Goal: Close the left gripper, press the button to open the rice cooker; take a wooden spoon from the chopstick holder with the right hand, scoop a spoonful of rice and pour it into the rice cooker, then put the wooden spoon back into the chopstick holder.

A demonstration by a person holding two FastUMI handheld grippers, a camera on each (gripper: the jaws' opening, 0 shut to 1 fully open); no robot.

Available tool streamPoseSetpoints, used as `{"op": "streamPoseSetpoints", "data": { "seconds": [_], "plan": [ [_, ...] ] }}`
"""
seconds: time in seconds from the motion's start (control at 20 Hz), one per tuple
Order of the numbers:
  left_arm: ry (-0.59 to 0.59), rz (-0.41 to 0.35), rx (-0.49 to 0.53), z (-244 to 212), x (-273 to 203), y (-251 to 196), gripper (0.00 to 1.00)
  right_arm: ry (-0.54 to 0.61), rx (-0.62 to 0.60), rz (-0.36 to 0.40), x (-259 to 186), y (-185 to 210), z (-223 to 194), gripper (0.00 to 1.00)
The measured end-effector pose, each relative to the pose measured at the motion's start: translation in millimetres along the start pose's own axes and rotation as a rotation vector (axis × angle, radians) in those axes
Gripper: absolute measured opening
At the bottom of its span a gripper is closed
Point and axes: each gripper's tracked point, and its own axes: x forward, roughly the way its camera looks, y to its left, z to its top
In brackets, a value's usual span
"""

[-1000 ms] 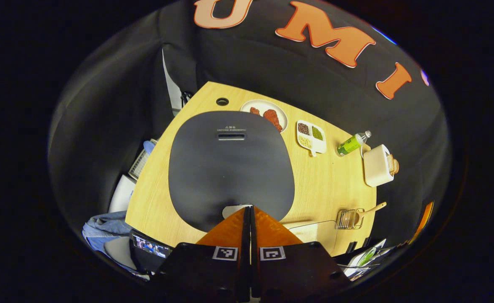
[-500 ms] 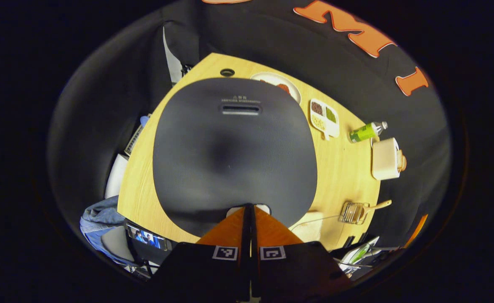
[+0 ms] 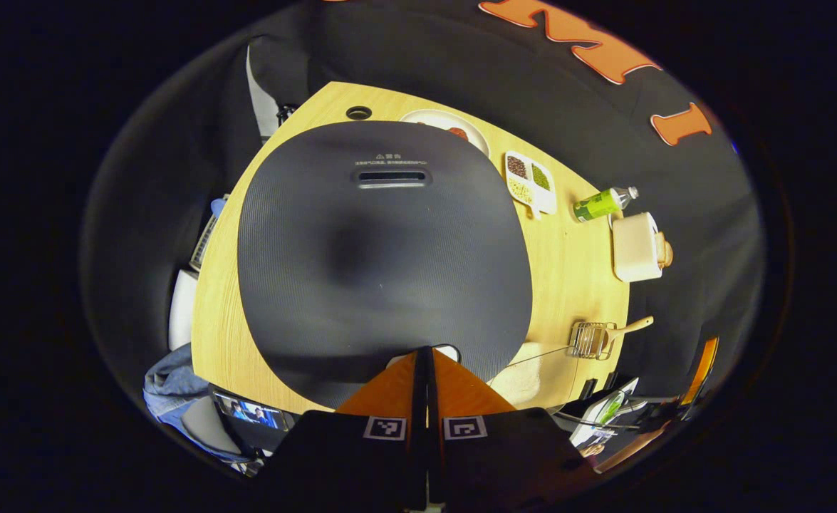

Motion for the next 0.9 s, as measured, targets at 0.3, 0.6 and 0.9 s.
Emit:
{"op": "streamPoseSetpoints", "data": {
  "seconds": [0.3,0.6,0.9],
  "plan": [
    [-0.172,0.058,0.113,0,-45,-3,0.06,0.040,0.002,0.034,6,6,-18,0.95],
    [-0.475,0.125,0.218,18,-126,-39,0.06,0.085,0.036,0.062,9,9,-35,0.95],
    [-0.756,0.256,0.288,20,-176,-62,0.05,0.118,0.068,0.056,10,-3,-56,0.95]
  ]
}}
